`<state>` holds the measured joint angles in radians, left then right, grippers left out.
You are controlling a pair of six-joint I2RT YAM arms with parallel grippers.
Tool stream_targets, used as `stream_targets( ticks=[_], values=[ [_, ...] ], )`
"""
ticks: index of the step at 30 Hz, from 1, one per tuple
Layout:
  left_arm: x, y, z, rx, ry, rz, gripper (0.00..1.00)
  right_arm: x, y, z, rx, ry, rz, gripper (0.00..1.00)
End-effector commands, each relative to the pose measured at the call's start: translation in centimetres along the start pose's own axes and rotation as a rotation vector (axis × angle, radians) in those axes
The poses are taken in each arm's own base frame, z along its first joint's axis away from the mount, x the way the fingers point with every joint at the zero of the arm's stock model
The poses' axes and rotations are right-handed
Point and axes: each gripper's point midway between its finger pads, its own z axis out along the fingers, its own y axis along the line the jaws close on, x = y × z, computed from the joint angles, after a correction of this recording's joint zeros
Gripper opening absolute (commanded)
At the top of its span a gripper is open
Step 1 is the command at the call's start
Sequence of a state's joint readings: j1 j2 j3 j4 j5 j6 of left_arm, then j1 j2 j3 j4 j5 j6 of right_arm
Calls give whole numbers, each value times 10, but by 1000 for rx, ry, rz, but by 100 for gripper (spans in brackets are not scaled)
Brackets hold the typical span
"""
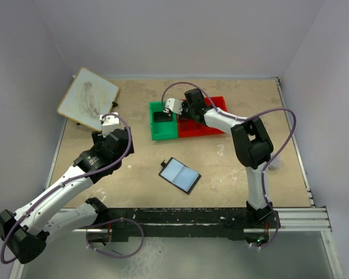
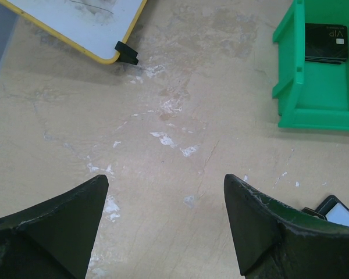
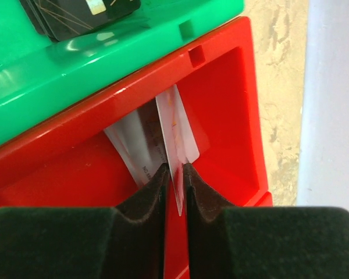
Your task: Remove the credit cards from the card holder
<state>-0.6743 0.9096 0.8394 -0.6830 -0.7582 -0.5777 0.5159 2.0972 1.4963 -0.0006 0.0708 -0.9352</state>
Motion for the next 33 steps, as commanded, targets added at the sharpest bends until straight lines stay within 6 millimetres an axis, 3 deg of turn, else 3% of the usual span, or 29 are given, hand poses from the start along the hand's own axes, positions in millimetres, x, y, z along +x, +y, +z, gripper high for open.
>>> stream_targets(
  ticks=[1, 8, 16, 33],
  values=[
    [-14, -4, -3, 17, -22, 1, 79, -10, 1, 0, -56, -33, -14, 18],
    [-12, -5, -2, 18, -15, 10, 79, -9, 10, -2, -117, -23, -29, 19],
    [-10, -8, 0, 25, -2, 23, 79, -4, -1, -5, -73, 16, 16, 22],
    [-6, -12, 1, 47, 11, 32, 78, 2, 8, -8, -107, 57, 66, 24]
  ],
)
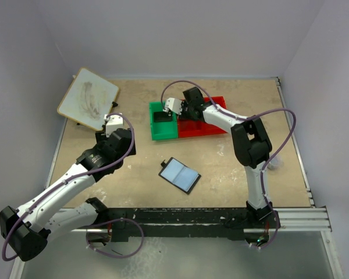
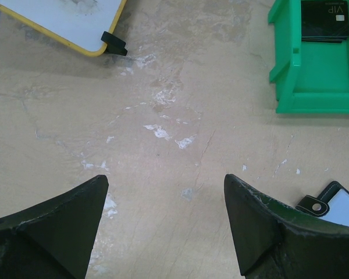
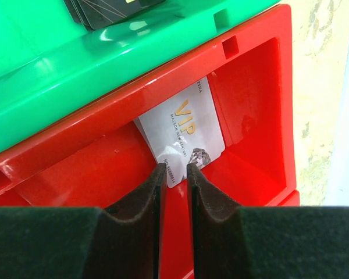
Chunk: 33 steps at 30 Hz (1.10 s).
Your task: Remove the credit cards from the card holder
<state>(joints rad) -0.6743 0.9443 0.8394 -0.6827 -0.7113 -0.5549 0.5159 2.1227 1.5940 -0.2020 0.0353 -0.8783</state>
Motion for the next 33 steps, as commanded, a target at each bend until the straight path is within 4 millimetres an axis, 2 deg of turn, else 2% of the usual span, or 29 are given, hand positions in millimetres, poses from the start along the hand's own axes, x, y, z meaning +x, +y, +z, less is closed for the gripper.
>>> stream_targets(
  ticks=[1, 6, 9, 13, 15, 17, 19, 23, 30, 33],
  values=[
    [-16, -4, -3, 18, -33, -11, 78, 0, -9, -5, 19, 14, 18, 24],
    [-15, -4, -2, 15, -27, -6, 78, -7, -20, -10, 54, -3, 81, 24],
    [-16, -3, -3, 11, -31, -8, 78, -28, -24, -22, 56, -87, 195, 24],
    [-18, -1, -5, 9, -42, -17, 78, -48, -36, -45, 129, -206, 451, 24],
    [-19, 0, -6, 7, -48, -22, 78, -52, -33, -49, 142, -248, 613, 23],
    [-20, 1, -6, 5, -53, -25, 78, -49, -21, -46, 108, -224, 762, 21],
    [-21, 2, -7, 1, -57, -28, 78, -43, -5, -41, 62, -163, 889, 13],
    [-22, 4, -7, -6, -62, -31, 78, -36, 18, -36, 33, -148, 1025, 10],
    [-19, 1, -4, -6, -47, -15, 77, -24, 27, -21, 39, -65, 1071, 4],
    [-19, 1, -3, -7, -45, -12, 77, -15, 21, -13, 99, -32, 1098, 4]
  ],
)
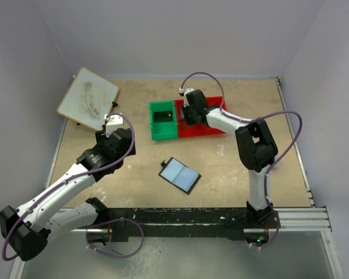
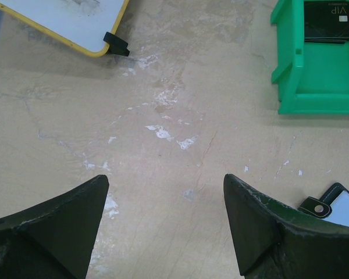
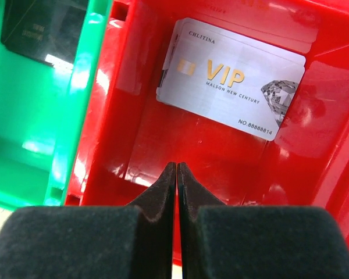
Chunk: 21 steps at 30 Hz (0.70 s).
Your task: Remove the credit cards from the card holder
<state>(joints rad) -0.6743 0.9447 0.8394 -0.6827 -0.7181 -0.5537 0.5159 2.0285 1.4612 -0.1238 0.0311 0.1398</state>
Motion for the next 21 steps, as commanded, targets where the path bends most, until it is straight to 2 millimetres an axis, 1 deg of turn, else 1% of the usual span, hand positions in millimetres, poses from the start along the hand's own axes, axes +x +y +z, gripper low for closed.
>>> stream_targets(
  ticks=[1, 5, 8, 13, 16, 21],
  values=[
    [-18, 0, -3, -1, -42, -15, 77, -18, -13, 8, 87, -35, 78, 5],
    [-17, 0, -3, -4, -40, -13, 77, -17, -18, 22, 121, -5, 73, 5],
    [-17, -1, -3, -3, -39, -12, 77, -17, -21, 29, 143, 5, 77, 5],
    [-16, -1, -2, -6, -35, -7, 77, -16, -34, 35, 228, 7, 92, 6],
    [-16, -2, -1, -3, -33, -4, 77, -20, -49, 37, 309, -12, 85, 6],
    [-15, -2, 0, -3, -28, 2, 77, -21, -51, 43, 327, -17, 55, 8]
  ],
)
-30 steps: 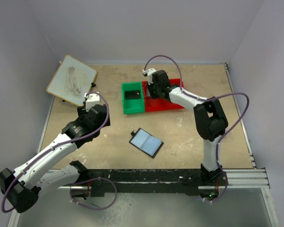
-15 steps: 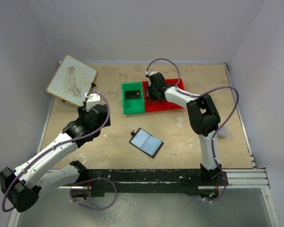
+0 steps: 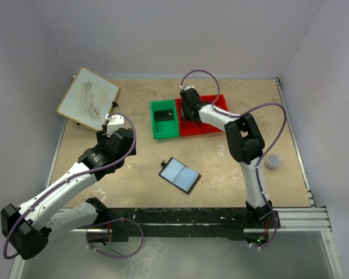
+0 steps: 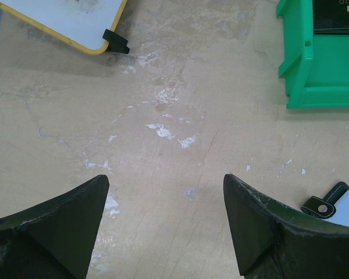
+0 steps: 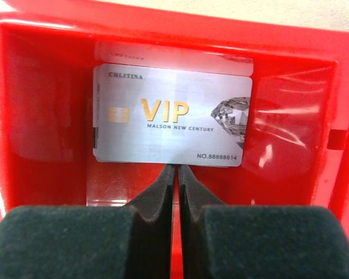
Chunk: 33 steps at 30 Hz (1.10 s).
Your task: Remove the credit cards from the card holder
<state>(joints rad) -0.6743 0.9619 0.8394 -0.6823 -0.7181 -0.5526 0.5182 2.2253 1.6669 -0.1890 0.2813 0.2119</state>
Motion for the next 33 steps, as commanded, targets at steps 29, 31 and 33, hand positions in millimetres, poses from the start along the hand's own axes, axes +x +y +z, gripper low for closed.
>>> stream_targets(
  ticks=[29, 31, 33],
  values=[
    [-19, 0, -4, -3, -44, -15, 77, -70, -13, -140, -94, -294, 124, 44],
    [-19, 2, -4, -10, -46, -15, 77, -59, -4, -155, -116, -304, 169, 44],
    [-20, 4, -4, -19, -52, -19, 77, -34, 5, -167, -58, -314, 201, 46]
  ],
)
